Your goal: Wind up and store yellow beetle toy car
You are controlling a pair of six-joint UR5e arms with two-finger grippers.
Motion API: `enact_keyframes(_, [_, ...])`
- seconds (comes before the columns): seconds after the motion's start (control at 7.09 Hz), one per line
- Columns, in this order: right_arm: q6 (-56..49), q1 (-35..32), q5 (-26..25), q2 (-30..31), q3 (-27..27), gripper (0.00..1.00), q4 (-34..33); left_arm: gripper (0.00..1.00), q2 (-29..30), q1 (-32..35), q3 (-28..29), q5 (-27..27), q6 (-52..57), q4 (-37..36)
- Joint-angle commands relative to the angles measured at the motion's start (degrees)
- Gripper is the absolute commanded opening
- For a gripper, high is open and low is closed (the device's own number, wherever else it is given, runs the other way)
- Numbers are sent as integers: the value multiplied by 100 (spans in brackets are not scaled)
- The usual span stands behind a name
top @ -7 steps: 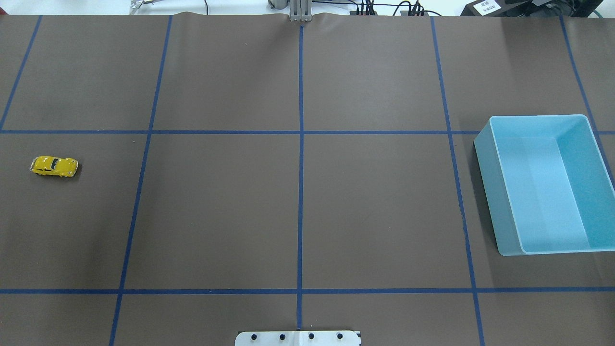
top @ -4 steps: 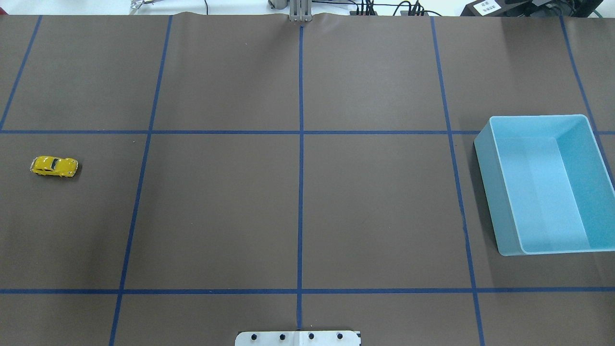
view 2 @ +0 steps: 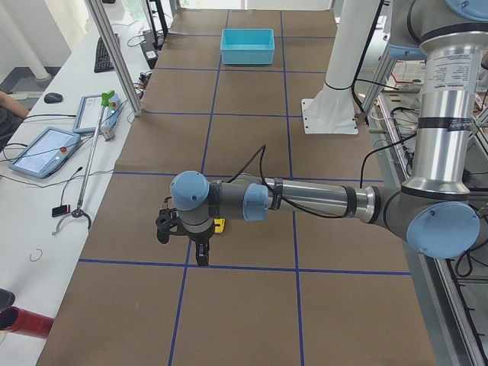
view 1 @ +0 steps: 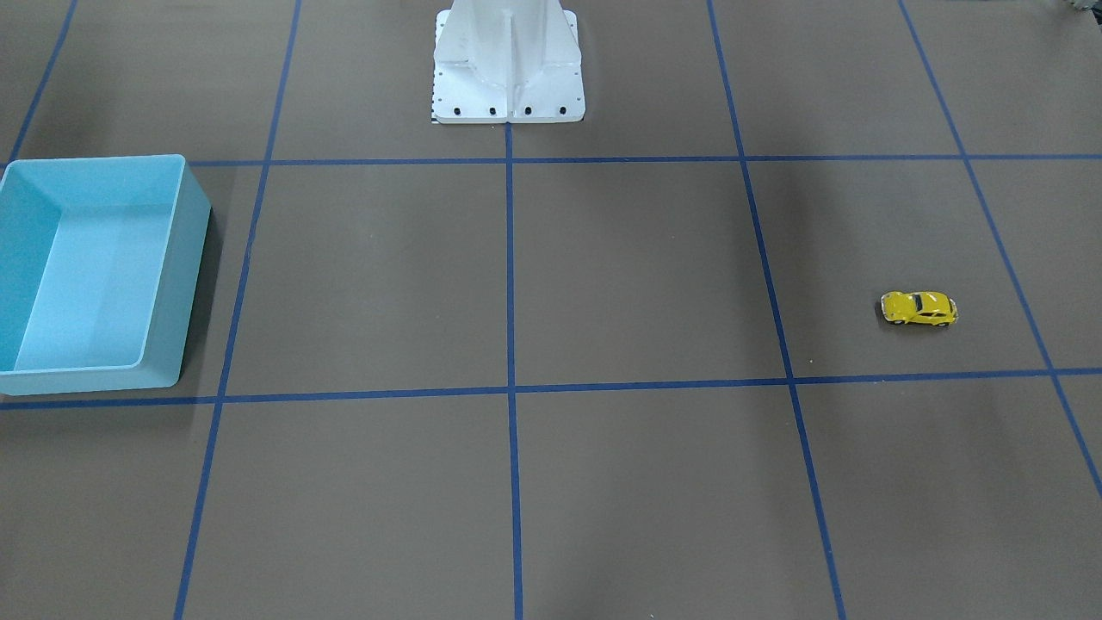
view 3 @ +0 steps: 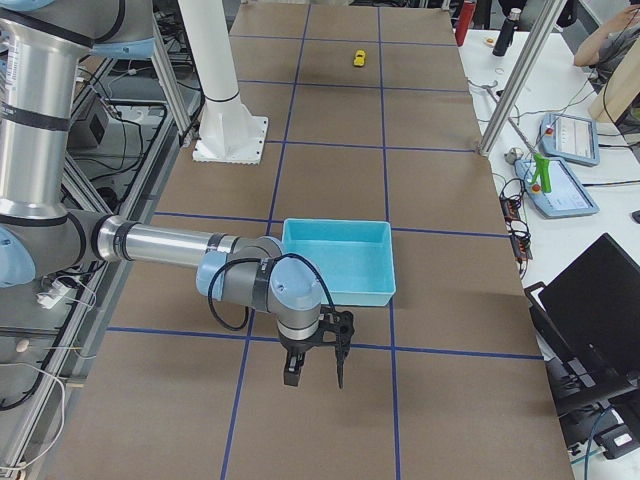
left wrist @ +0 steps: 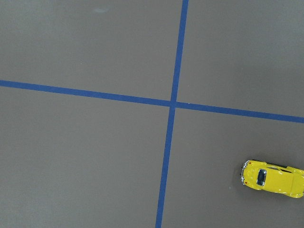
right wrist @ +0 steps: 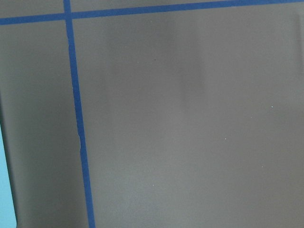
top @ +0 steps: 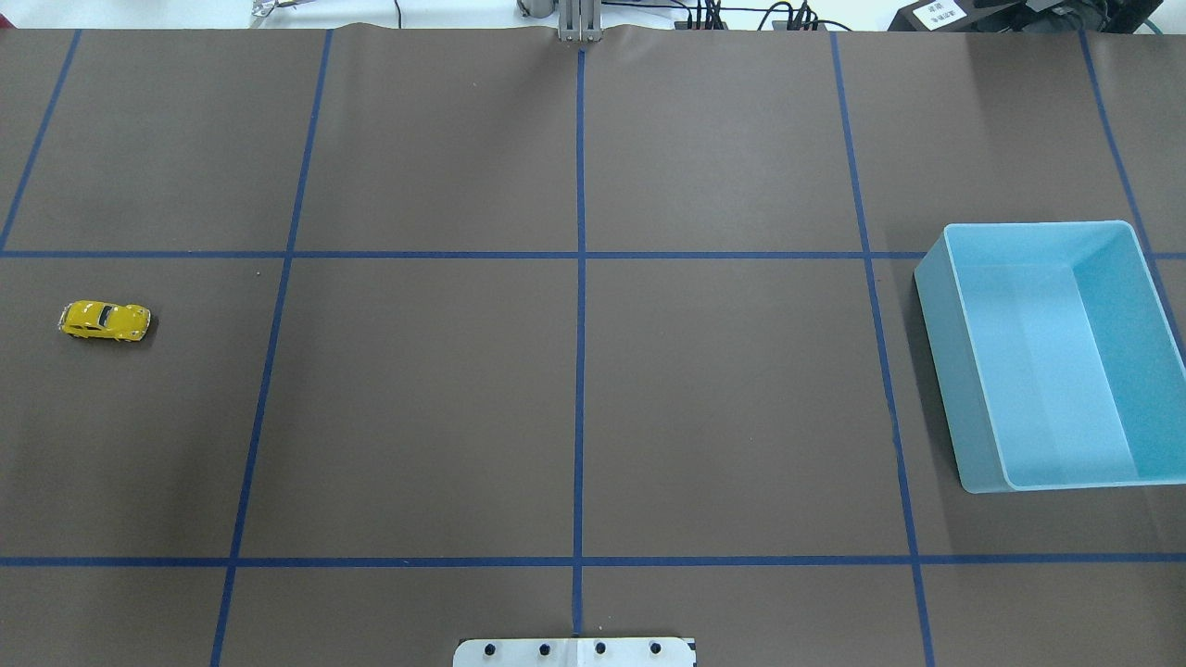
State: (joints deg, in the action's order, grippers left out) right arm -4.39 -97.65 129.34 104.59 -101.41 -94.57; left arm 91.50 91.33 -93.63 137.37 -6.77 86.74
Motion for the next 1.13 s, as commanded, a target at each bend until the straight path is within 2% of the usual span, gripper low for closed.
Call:
enact_keyframes(0.0, [0,0,3,0,-1,100,0,100,26,-1,11,0,0,10])
enact_keyframes(0.28, [0,0,3,0,7,100,0,100,218,-36,-15,0,9,63])
enact_keyframes(0.42, [0,0,3,0,7,100,0,100,359,-123,11,192,105,263])
enact_keyframes(0.71, [0,0,3,0,7,100,-9,100,412,-833,-146,246,141,1114])
enact_keyframes(0.99, [0,0,-5,0,16,100,-9,100,501,-2018,-804,194,141,1484])
